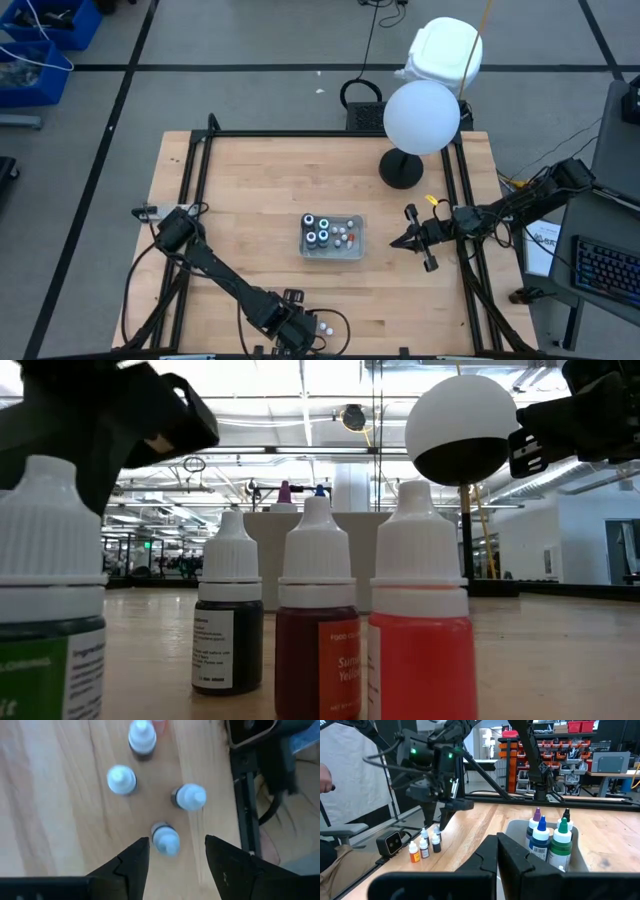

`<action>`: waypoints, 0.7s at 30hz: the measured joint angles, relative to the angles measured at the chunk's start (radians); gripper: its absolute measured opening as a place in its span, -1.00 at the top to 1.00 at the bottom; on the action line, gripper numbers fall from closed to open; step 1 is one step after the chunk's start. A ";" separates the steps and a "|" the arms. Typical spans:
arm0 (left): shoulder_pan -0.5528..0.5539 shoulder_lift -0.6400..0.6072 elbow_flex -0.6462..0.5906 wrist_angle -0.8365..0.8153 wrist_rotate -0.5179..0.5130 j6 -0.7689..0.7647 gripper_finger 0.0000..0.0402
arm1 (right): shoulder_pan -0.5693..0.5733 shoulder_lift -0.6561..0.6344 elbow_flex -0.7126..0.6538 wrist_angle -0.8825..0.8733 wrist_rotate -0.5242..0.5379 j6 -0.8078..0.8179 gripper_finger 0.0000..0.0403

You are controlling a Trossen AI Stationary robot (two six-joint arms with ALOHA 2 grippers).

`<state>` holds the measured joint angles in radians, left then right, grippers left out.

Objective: Pick & Place food coloring
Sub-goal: Put the small blue food coloring bottle into the gray bin

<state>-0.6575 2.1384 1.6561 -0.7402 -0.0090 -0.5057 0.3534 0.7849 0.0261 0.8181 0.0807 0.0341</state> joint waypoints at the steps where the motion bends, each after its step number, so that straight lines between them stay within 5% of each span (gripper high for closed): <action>1: 0.000 0.001 -0.009 0.011 0.000 -0.003 0.01 | 0.000 0.000 0.000 0.000 0.000 0.000 1.00; 21: 0.013 0.000 -0.046 0.058 -0.018 -0.022 0.02 | 0.000 0.000 0.000 0.000 0.001 0.005 1.00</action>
<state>-0.6445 2.1384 1.6096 -0.6823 -0.0269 -0.5274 0.3534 0.7849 0.0261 0.8181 0.0814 0.0396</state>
